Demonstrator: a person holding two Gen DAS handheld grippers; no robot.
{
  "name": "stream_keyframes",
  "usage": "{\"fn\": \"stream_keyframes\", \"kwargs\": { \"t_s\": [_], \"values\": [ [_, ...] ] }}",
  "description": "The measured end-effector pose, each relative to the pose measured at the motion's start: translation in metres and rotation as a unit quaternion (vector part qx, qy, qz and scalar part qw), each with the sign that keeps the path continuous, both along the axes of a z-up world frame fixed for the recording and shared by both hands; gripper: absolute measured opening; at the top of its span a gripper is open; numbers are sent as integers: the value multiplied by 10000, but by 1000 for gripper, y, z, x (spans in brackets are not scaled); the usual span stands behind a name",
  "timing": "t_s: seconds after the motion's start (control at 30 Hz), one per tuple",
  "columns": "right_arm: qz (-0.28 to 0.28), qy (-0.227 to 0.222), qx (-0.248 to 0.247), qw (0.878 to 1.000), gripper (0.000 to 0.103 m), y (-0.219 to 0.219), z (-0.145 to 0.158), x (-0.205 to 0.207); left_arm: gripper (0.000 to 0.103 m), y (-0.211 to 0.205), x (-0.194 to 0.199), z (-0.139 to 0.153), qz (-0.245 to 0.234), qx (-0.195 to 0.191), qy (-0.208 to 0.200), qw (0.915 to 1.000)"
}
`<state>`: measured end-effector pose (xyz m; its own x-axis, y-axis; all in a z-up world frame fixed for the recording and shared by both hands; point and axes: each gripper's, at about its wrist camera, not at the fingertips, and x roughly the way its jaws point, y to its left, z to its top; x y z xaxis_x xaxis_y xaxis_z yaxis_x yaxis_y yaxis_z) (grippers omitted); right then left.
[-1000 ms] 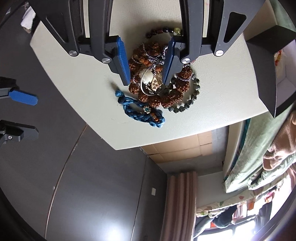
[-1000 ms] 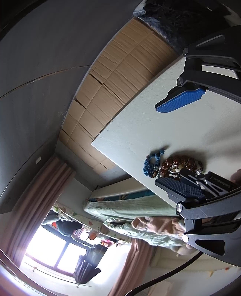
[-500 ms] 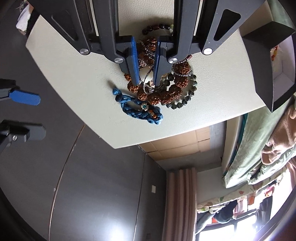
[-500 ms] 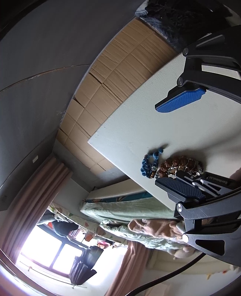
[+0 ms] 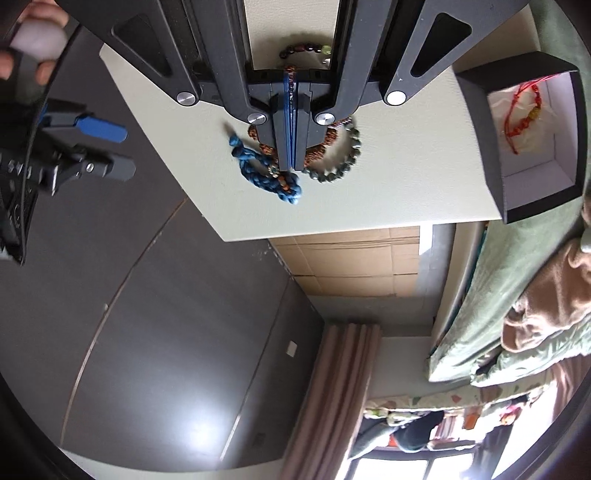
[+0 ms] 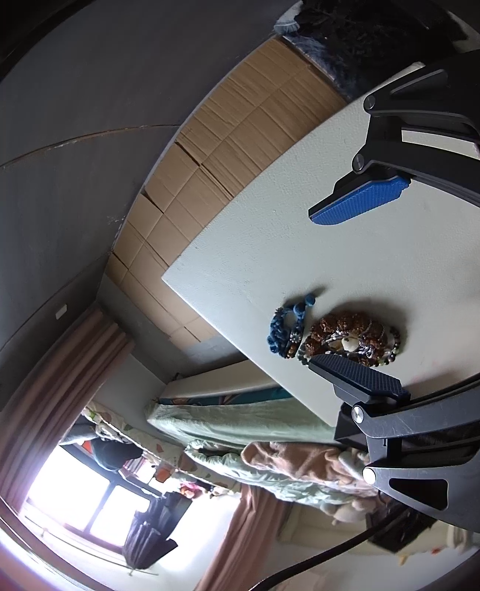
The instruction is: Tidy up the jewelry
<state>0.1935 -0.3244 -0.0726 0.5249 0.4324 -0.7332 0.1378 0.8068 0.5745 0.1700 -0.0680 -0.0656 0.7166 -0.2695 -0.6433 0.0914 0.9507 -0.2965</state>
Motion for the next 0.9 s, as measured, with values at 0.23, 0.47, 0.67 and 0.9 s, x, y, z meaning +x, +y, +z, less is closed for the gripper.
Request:
{"fn": "stream_keyframes", "kwargs": {
  "t_s": [0.23, 0.47, 0.67, 0.9],
  "values": [
    [138, 113, -60, 9998, 74, 14, -8, 4, 0, -3, 1, 3, -346, -252, 140, 9990],
    [77, 107, -33, 9999, 74, 10, -7, 5, 68, -14, 8, -9, -485, -118, 590, 9970],
    [48, 87, 0, 10000, 74, 4, -4, 3, 68, -34, -3, -10, -495, 994, 199, 9936],
    [-25, 40, 62, 10000, 74, -9, 0, 0, 37, -56, -1, -35, -757, 1661, 386, 9824]
  ]
}}
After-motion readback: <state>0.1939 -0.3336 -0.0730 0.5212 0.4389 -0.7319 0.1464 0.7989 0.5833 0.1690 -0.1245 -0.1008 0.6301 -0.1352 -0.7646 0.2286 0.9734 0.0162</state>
